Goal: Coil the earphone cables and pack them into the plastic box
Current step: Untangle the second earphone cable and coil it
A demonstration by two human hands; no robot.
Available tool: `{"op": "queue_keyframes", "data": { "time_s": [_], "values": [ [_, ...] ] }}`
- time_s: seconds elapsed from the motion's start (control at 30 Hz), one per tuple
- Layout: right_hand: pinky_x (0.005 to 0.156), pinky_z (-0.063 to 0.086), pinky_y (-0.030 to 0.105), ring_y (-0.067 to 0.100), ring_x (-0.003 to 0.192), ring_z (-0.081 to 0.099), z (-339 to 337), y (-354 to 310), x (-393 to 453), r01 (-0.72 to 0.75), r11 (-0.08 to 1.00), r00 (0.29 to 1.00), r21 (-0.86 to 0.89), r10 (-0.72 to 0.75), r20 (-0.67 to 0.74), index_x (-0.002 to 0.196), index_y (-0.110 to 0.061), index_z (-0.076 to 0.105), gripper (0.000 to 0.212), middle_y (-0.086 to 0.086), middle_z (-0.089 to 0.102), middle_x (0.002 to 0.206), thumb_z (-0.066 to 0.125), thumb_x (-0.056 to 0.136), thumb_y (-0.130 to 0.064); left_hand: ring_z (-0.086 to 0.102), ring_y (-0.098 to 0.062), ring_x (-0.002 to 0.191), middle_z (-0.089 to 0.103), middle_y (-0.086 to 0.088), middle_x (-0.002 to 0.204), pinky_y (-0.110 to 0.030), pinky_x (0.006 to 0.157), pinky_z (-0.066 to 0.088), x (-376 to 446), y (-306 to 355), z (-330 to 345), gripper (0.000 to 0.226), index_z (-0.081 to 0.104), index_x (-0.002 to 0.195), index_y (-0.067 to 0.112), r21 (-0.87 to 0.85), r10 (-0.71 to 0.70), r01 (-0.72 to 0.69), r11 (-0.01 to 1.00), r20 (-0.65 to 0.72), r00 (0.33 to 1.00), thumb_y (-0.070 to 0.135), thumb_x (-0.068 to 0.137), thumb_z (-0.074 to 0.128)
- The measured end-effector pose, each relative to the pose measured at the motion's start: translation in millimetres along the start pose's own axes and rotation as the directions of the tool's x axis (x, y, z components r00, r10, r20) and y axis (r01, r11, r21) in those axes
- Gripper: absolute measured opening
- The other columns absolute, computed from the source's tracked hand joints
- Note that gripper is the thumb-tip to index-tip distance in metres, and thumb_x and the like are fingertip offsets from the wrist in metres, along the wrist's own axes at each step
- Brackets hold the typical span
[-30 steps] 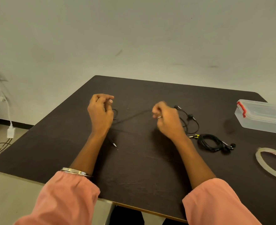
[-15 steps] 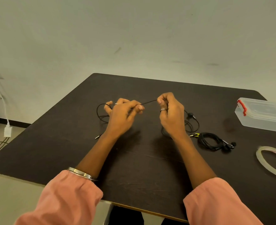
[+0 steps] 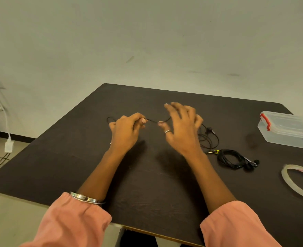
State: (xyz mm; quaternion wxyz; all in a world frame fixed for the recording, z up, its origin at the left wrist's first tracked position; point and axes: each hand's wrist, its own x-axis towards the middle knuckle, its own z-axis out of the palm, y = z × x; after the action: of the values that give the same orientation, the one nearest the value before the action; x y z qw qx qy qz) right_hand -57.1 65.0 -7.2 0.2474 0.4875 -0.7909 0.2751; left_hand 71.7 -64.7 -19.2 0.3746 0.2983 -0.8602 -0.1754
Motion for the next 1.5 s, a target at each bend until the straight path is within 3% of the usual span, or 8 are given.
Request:
{"op": "queue_keyframes", "data": {
  "time_s": [0.13, 0.27, 0.57, 0.77, 1.0, 1.17, 1.37, 1.5],
  "values": [
    [0.096, 0.022, 0.048, 0.02, 0.126, 0.035, 5, -9, -3, 0.168, 0.985, 0.978, -0.048, -0.16, 0.131, 0.136, -0.031, 0.047, 0.057, -0.007, 0.05, 0.137, 0.047, 0.086, -0.059, 0.058, -0.011, 0.087, 0.067, 0.015, 0.077, -0.038, 0.078, 0.033, -3, 5, 0, 0.015, 0.063, 0.099, 0.032, 0.045, 0.1, -0.099, 0.994, -0.017, 0.995, 0.036, 0.097, 0.048],
    [0.092, 0.017, 0.044, 0.014, 0.103, 0.052, 4, -4, -4, 0.162, 0.986, 0.987, 0.045, -0.162, 0.011, 0.1, -0.031, 0.069, 0.026, -0.014, 0.067, 0.093, 0.052, 0.091, -0.047, 0.052, -0.01, 0.096, 0.067, 0.015, 0.079, -0.033, 0.075, 0.014, -3, 3, -2, 0.014, 0.064, 0.098, 0.037, 0.145, 0.085, -0.075, 0.987, -0.065, 0.994, 0.039, 0.096, 0.051],
    [0.093, 0.022, 0.037, 0.008, 0.06, 0.05, -4, 4, 2, -0.168, 0.954, 0.942, 0.249, 0.229, -0.243, 0.09, -0.023, 0.065, 0.019, -0.007, 0.056, 0.057, 0.048, 0.092, -0.016, 0.047, -0.018, 0.114, 0.069, 0.011, 0.091, -0.052, 0.098, 0.015, -3, 2, -8, 0.014, 0.067, 0.091, 0.031, 0.298, -0.027, 0.079, 0.951, -0.175, 0.984, 0.03, 0.094, 0.054],
    [0.058, 0.054, 0.039, 0.017, 0.049, 0.058, -16, 21, 6, -0.347, 0.625, 0.788, 0.699, 0.599, -0.145, 0.094, -0.013, 0.06, 0.024, 0.003, 0.057, 0.052, 0.037, 0.1, -0.016, 0.048, -0.019, 0.113, 0.067, 0.007, 0.102, -0.037, 0.09, 0.019, 3, -12, -10, 0.012, 0.068, 0.093, 0.025, 0.164, -0.018, 0.055, 0.985, -0.222, 0.975, 0.026, 0.094, 0.055],
    [0.063, 0.049, 0.016, 0.0, 0.067, 0.062, -7, -1, 2, -0.033, 0.764, 0.999, 0.644, 0.016, 0.032, 0.108, -0.007, 0.06, 0.021, 0.0, 0.066, 0.075, 0.042, 0.098, -0.004, 0.037, -0.013, 0.134, 0.039, 0.001, 0.147, -0.028, 0.107, 0.032, -1, 15, 8, 0.067, 0.026, 0.148, 0.016, -0.298, 0.222, -0.219, 0.929, -0.024, 0.975, 0.039, 0.092, 0.054],
    [0.061, 0.047, 0.024, 0.004, 0.064, 0.057, 1, 4, 0, 0.025, 0.82, 0.985, 0.572, -0.119, 0.127, 0.102, -0.013, 0.061, 0.019, -0.014, 0.059, 0.068, 0.043, 0.096, -0.008, 0.046, -0.011, 0.099, 0.049, -0.001, 0.109, -0.029, 0.085, 0.045, -1, 15, 8, 0.043, 0.048, 0.131, 0.019, -0.3, 0.116, -0.173, 0.938, -0.197, 0.974, 0.037, 0.092, 0.055],
    [0.065, 0.047, 0.019, -0.01, 0.077, 0.059, -4, 9, 4, -0.047, 0.812, 0.994, 0.581, 0.096, -0.053, 0.097, -0.006, 0.063, 0.021, -0.002, 0.062, 0.067, 0.043, 0.094, -0.002, 0.037, -0.019, 0.087, 0.042, -0.004, 0.092, -0.042, 0.074, 0.042, 2, 6, 3, 0.022, 0.069, 0.09, 0.021, 0.057, 0.078, -0.066, 0.996, -0.248, 0.966, 0.038, 0.093, 0.056],
    [0.054, 0.047, 0.028, 0.01, 0.057, 0.057, -13, 22, 9, -0.221, 0.733, 0.889, 0.643, 0.423, -0.176, 0.095, -0.01, 0.063, 0.023, 0.004, 0.06, 0.062, 0.04, 0.098, -0.01, 0.036, -0.025, 0.106, 0.044, -0.007, 0.111, -0.038, 0.083, 0.026, 1, 0, -3, 0.024, 0.068, 0.084, 0.025, 0.093, -0.058, 0.077, 0.993, -0.194, 0.979, 0.044, 0.091, 0.056]
  ]
}}
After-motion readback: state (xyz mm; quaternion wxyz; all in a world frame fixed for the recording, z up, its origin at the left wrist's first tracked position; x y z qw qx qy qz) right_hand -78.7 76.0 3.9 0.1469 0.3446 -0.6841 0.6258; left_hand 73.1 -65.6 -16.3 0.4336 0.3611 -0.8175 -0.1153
